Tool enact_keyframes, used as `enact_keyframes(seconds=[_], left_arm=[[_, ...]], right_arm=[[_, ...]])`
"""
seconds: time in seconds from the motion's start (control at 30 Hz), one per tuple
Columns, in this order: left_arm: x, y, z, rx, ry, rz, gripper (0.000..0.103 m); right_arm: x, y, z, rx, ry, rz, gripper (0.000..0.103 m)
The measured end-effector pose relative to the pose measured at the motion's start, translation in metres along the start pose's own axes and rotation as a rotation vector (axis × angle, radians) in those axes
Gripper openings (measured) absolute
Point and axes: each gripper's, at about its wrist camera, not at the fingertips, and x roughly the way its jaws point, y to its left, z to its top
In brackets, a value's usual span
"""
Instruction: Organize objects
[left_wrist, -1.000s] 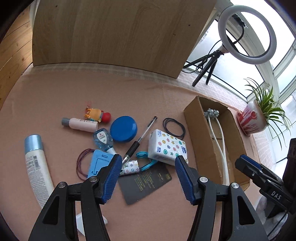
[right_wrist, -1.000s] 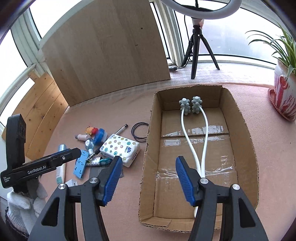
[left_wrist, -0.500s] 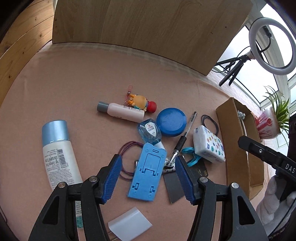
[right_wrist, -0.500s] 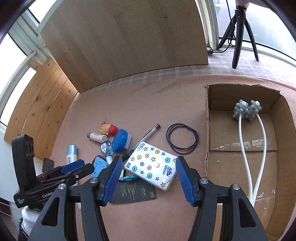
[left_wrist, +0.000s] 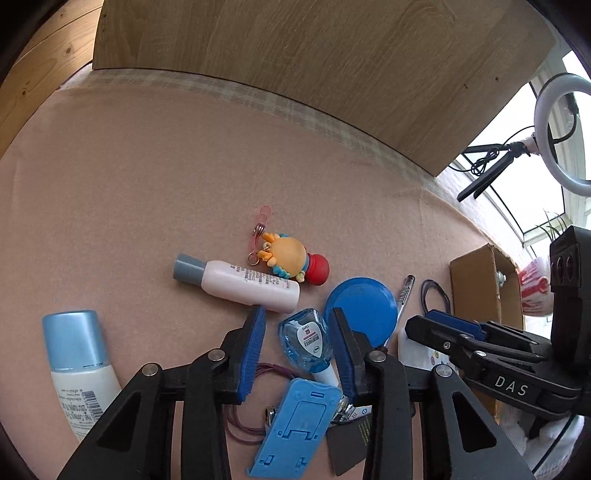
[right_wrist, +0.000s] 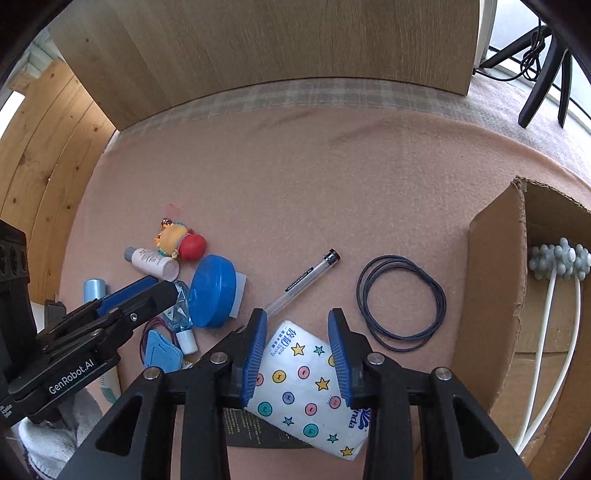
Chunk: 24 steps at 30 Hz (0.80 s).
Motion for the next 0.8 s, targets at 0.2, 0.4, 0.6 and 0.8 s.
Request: enact_keyframes(seconds=[0.2, 0.4, 0.6, 0.8], left_arm=[[0.011, -0.006, -0.004, 0.019, 0.031, -0.059, 0.025], [0.011, -0.015, -0.024, 0.095, 0.088, -0.096, 0.02], [0.005, -0.024, -0.053, 0.148, 0.141, -0.136, 0.019], [-0.008, -0.031, -0.089, 0.204, 0.166, -0.147, 0.019]], right_arm=[[0.009, 0.006, -0.006, -0.018, 0.047, 0.016, 0.031], [0.004, 0.008, -0.031, -0.03, 0.077, 0.058, 0.031], [-0.003, 0.013, -0.066, -0.034, 0.088, 0.099, 0.031], [-0.012, 0.015, -0.106, -0.042, 0.06, 0.106, 0.031]])
